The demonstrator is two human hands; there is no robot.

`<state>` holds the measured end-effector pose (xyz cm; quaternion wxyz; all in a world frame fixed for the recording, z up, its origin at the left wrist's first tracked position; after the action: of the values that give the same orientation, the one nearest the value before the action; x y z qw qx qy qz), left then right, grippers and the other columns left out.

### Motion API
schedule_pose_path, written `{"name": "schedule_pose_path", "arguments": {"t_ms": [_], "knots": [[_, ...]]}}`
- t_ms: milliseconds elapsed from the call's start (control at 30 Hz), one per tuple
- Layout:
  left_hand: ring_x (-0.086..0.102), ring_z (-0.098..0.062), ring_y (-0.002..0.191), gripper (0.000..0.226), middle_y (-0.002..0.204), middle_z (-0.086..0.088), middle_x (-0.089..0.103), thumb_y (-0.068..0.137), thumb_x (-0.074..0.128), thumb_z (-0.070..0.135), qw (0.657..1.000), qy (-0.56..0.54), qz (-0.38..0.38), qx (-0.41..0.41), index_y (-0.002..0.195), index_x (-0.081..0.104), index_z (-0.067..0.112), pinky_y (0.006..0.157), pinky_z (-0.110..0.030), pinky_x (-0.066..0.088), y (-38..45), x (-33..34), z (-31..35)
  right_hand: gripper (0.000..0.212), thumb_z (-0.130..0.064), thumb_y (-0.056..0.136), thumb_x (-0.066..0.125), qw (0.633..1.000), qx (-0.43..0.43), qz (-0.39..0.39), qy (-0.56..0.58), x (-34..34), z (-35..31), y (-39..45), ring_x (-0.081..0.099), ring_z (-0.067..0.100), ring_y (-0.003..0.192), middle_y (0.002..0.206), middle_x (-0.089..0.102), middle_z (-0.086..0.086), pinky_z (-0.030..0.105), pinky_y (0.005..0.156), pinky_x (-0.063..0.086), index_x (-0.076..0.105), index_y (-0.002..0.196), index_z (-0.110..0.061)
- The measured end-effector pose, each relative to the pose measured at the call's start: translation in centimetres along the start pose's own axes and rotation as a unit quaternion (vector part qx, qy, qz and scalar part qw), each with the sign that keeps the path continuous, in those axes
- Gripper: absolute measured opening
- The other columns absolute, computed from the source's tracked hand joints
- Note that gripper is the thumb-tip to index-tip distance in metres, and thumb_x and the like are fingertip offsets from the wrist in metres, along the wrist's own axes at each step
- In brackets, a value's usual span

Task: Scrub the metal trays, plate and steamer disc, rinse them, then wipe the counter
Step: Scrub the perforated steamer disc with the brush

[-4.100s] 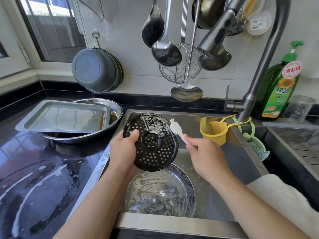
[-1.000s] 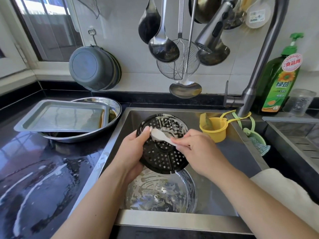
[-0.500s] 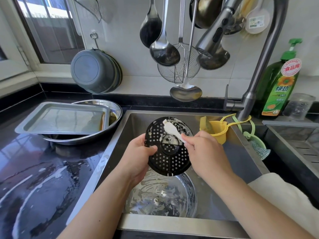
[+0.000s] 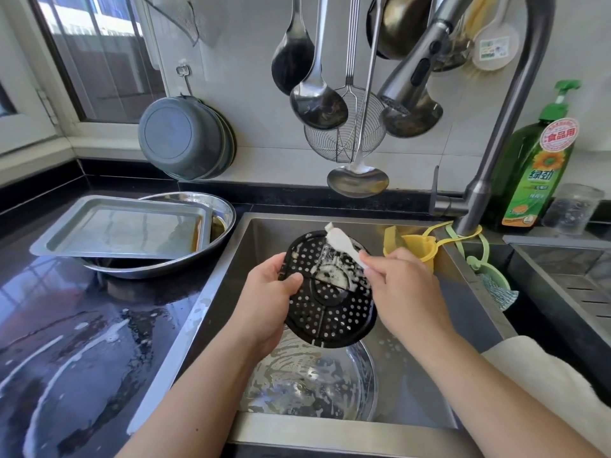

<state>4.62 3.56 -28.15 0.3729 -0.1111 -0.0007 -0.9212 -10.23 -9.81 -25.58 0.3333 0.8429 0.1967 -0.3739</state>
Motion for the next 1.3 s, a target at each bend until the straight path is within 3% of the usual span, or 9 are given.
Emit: {"name": "schedule_pose_path", "arguments": {"t_ms": [200,367,500,600,767,900,1000,1200,1300], "knots": [[0.073,-0.038,0.106,0.034,0.110,-0.020,0.076,0.104,0.040,-0.009,0.999,-0.014,0.032,-0.009,0.117,0.069,0.003,0.091,-0.052,0.059,0.3,-0.6,-0.1,0.036,-0.022,0.103,0.055,1.000,0.022,0.021,0.007,0.1,0.0,0.0,0.050,0.018,0.087,0.099,0.054,-0.004,0.035,0.073,0.043,0.062,0.138,-0.029],[0.073,-0.033,0.103,0.037,0.106,-0.015,0.077,0.103,0.042,-0.009,1.000,0.027,0.010,0.010,0.111,0.072,0.010,0.084,-0.044,0.058,-0.1,0.1,-0.1,0.039,-0.022,0.105,0.051,0.999,0.030,-0.017,-0.001,0.9,-0.2,-0.2,0.045,0.017,0.087,0.095,0.047,-0.005,0.032,0.071,0.032,0.058,0.143,-0.029],[0.073,-0.027,0.106,0.037,0.108,-0.008,0.078,0.104,0.045,-0.006,0.998,0.057,-0.006,0.041,0.116,0.073,0.015,0.089,-0.044,0.059,-0.4,0.6,0.1,0.037,-0.020,0.101,0.060,0.996,-0.043,-0.030,0.070,1.5,-2.0,-0.6,0.053,0.013,0.086,0.095,0.053,-0.008,0.032,0.074,0.047,0.064,0.136,-0.029],[0.073,-0.027,0.106,0.037,0.108,-0.007,0.078,0.105,0.045,-0.003,0.997,0.062,0.012,0.051,0.115,0.074,0.018,0.093,-0.050,0.059,-0.3,0.4,0.3,0.038,-0.021,0.102,0.058,0.997,-0.050,-0.022,0.056,1.6,-2.0,-0.7,0.053,0.013,0.085,0.095,0.052,-0.009,0.035,0.074,0.050,0.062,0.139,-0.029],[0.073,-0.033,0.107,0.039,0.107,-0.010,0.078,0.106,0.042,-0.003,0.998,0.038,0.037,0.037,0.112,0.075,0.016,0.094,-0.056,0.058,0.1,-0.4,0.3,0.041,-0.021,0.106,0.049,0.999,0.031,-0.020,0.001,0.7,0.0,-0.1,0.042,0.016,0.086,0.095,0.045,-0.005,0.031,0.067,0.025,0.055,0.146,-0.027],[0.073,-0.030,0.108,0.038,0.110,-0.009,0.078,0.106,0.044,-0.001,0.997,0.050,0.019,0.047,0.112,0.076,0.019,0.099,-0.058,0.055,-0.2,0.0,0.4,0.039,-0.020,0.103,0.057,0.998,-0.026,-0.039,0.044,1.3,-1.6,-0.6,0.049,0.014,0.086,0.097,0.051,-0.006,0.027,0.067,0.038,0.060,0.141,-0.026],[0.071,-0.029,0.112,0.040,0.112,-0.007,0.077,0.106,0.046,0.000,0.996,0.063,0.008,0.068,0.110,0.078,0.024,0.102,-0.058,0.053,-0.3,0.3,0.4,0.039,-0.021,0.100,0.063,0.990,-0.077,-0.072,0.089,2.0,-2.6,-1.2,0.053,0.010,0.087,0.095,0.053,-0.010,0.028,0.076,0.048,0.062,0.138,-0.030],[0.073,-0.030,0.109,0.035,0.109,-0.007,0.078,0.106,0.046,0.000,0.995,0.065,0.025,0.071,0.116,0.074,0.017,0.096,-0.053,0.058,0.0,-0.1,0.5,0.038,-0.019,0.101,0.060,0.999,-0.015,-0.013,0.041,1.1,-0.5,0.0,0.050,0.013,0.083,0.092,0.051,-0.006,0.030,0.071,0.045,0.061,0.139,-0.026],[0.073,-0.028,0.108,0.033,0.109,-0.007,0.078,0.106,0.047,0.001,0.995,0.074,0.010,0.064,0.115,0.074,0.017,0.098,-0.054,0.057,-0.1,0.1,0.3,0.038,-0.021,0.101,0.061,0.997,-0.038,-0.035,0.057,1.2,-1.3,-0.4,0.050,0.009,0.083,0.093,0.050,-0.010,0.027,0.069,0.043,0.062,0.138,-0.029]]}}
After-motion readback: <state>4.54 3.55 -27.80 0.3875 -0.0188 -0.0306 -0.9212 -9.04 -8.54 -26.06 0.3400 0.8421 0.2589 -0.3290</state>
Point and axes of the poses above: each hand's wrist, its own y-axis towards the middle knuckle, its own x-axis out of the palm, z = x × y, the point moved 3 cm from there along y, towards the middle knuckle
